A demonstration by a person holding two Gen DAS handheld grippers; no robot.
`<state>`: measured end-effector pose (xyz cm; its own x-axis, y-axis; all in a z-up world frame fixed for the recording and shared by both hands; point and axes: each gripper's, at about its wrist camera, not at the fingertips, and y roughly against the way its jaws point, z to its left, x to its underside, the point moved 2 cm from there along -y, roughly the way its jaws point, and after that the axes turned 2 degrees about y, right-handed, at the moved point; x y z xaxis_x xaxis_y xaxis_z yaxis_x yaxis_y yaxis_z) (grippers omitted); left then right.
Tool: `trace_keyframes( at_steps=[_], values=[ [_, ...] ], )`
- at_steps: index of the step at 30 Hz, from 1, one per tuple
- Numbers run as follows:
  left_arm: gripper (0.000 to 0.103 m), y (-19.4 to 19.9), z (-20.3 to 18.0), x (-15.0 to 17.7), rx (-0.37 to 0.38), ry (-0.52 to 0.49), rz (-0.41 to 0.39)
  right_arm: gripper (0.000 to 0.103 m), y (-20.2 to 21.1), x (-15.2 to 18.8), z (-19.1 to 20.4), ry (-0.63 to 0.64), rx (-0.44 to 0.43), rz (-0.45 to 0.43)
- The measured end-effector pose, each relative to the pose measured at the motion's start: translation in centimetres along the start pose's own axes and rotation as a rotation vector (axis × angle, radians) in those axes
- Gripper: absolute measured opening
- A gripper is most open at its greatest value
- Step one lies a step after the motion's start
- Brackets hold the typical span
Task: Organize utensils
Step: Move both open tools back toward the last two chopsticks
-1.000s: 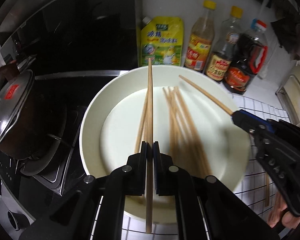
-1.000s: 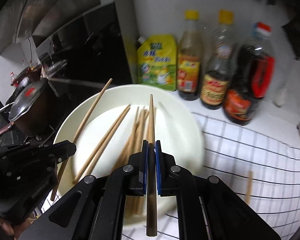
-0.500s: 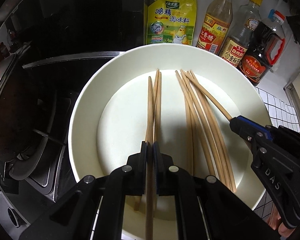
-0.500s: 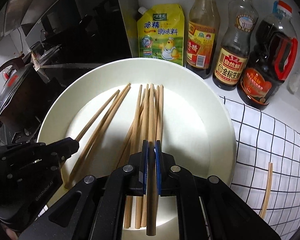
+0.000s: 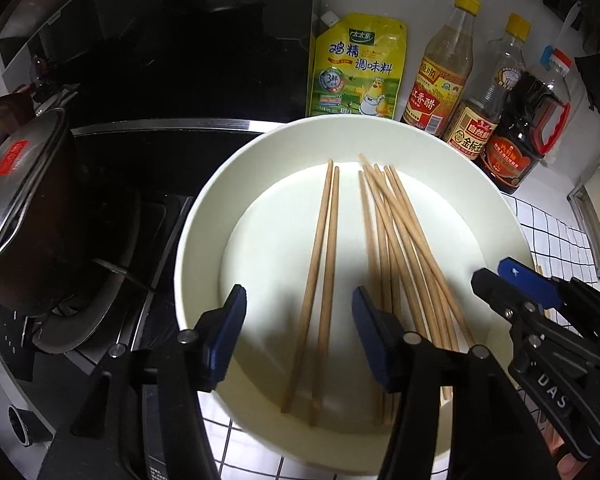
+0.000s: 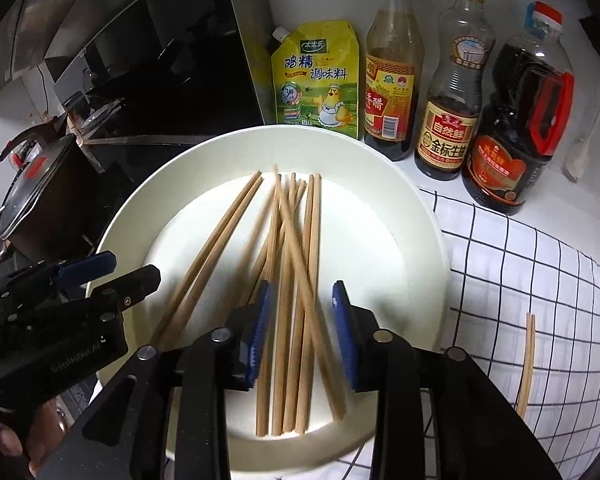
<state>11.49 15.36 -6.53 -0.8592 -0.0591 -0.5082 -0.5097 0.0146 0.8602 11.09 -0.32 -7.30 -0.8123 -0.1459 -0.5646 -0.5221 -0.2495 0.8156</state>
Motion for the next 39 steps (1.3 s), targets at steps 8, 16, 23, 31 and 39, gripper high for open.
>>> trace_keyframes(
  at_steps=[8, 16, 23, 31, 39],
  values=[
    [0.061, 1.5, -0.7, 1.2, 0.005, -0.007, -0.003, 0.038, 2.4, 2.0, -1.0, -0.032, -0.001, -0.015],
    [0.063, 2.9, -2.7, 2.6, 0.021, -0.027, -0.008, 0.039, 4.6, 4.2, -2.6, -0.061, 0.009, -0.016],
    [0.063, 3.9, -5.0, 3.4, 0.038, -0.05, -0.017, 0.041, 6.6, 6.0, -4.6, -0.084, 0.033, -0.023],
    [0.065, 4.4, -8.3, 4.5, 0.066, -0.086, -0.012, 0.041, 8.6, 8.5, -8.0, -0.127, 0.071, -0.02],
    [0.066, 4.5, -12.3, 6.0, 0.112, -0.117, -0.009, 0.041, 9.8, 11.1, -11.7, -0.162, 0.115, -0.005]
  ],
)
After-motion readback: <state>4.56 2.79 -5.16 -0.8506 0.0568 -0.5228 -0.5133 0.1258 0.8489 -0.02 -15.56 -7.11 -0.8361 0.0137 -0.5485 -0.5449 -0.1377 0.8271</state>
